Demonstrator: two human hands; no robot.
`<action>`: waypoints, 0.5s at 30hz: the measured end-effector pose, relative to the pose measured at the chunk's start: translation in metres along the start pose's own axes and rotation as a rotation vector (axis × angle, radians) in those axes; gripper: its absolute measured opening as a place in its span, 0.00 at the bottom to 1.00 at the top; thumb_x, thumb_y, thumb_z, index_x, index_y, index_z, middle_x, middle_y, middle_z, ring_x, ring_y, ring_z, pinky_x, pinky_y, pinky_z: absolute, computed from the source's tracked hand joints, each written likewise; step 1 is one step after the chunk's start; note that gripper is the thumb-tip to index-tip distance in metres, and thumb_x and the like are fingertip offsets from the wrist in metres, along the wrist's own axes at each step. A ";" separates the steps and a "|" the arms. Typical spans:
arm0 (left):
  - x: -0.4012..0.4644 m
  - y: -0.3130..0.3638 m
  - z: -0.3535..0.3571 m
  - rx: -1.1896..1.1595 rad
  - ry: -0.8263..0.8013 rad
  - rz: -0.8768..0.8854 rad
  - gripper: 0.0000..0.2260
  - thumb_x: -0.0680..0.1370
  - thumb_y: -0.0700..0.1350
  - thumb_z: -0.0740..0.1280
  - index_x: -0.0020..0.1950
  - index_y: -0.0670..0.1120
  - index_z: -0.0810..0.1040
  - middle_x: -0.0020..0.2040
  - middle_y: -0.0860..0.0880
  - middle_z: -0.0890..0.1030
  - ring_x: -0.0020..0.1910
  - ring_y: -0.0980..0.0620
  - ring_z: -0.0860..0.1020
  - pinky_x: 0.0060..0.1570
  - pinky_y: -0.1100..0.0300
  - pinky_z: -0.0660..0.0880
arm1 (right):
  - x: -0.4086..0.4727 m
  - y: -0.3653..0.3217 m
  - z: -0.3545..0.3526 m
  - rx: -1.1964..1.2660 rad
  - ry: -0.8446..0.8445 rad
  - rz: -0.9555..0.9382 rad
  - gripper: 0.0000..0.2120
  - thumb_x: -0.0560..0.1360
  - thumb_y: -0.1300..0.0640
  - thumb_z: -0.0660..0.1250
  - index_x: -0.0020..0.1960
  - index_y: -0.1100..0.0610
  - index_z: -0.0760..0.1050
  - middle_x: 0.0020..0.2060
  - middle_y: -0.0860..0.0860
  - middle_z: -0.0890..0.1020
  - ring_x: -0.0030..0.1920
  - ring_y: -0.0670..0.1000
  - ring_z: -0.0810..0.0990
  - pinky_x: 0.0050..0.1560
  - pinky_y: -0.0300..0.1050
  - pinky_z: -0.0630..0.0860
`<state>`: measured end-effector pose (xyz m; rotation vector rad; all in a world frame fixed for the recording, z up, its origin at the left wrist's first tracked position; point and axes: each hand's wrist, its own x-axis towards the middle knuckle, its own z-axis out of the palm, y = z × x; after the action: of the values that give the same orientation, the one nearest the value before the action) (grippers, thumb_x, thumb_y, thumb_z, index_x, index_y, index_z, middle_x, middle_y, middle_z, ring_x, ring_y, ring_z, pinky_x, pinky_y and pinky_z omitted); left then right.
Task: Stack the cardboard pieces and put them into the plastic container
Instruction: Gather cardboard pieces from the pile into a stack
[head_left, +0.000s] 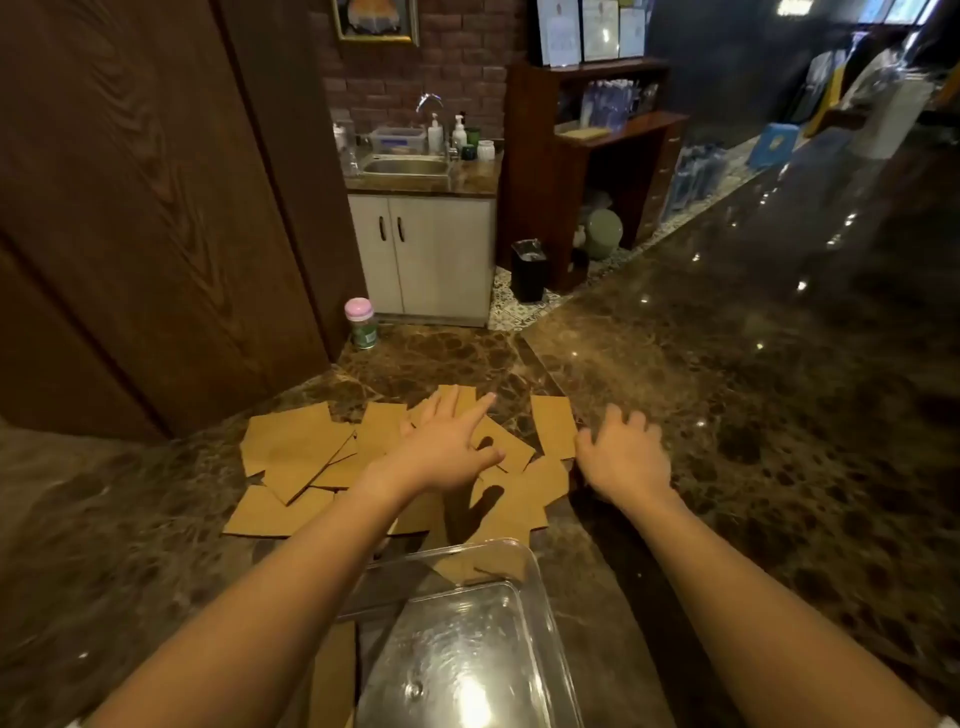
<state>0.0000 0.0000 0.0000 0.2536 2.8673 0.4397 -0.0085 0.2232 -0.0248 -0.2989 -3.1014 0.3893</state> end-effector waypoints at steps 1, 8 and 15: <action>0.002 0.002 -0.001 -0.027 -0.019 -0.011 0.34 0.78 0.66 0.58 0.80 0.62 0.46 0.83 0.44 0.46 0.80 0.41 0.43 0.75 0.35 0.45 | 0.006 0.007 0.000 0.020 -0.044 0.105 0.28 0.81 0.41 0.55 0.74 0.58 0.63 0.70 0.62 0.69 0.68 0.65 0.69 0.61 0.58 0.72; 0.021 0.027 -0.001 0.005 -0.023 0.027 0.29 0.79 0.64 0.58 0.79 0.57 0.60 0.81 0.44 0.58 0.79 0.40 0.55 0.73 0.36 0.50 | 0.026 0.027 0.008 0.073 -0.203 0.396 0.41 0.73 0.29 0.62 0.72 0.59 0.64 0.68 0.61 0.72 0.67 0.62 0.69 0.56 0.55 0.72; 0.036 0.053 0.005 0.025 0.026 0.091 0.27 0.79 0.63 0.59 0.77 0.58 0.63 0.80 0.44 0.59 0.77 0.40 0.57 0.73 0.36 0.50 | 0.034 0.033 0.018 0.057 -0.215 0.446 0.48 0.66 0.30 0.73 0.73 0.61 0.65 0.68 0.59 0.73 0.68 0.61 0.69 0.57 0.55 0.74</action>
<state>-0.0259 0.0585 0.0047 0.3867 2.8965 0.4269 -0.0363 0.2564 -0.0512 -1.0179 -3.1985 0.5433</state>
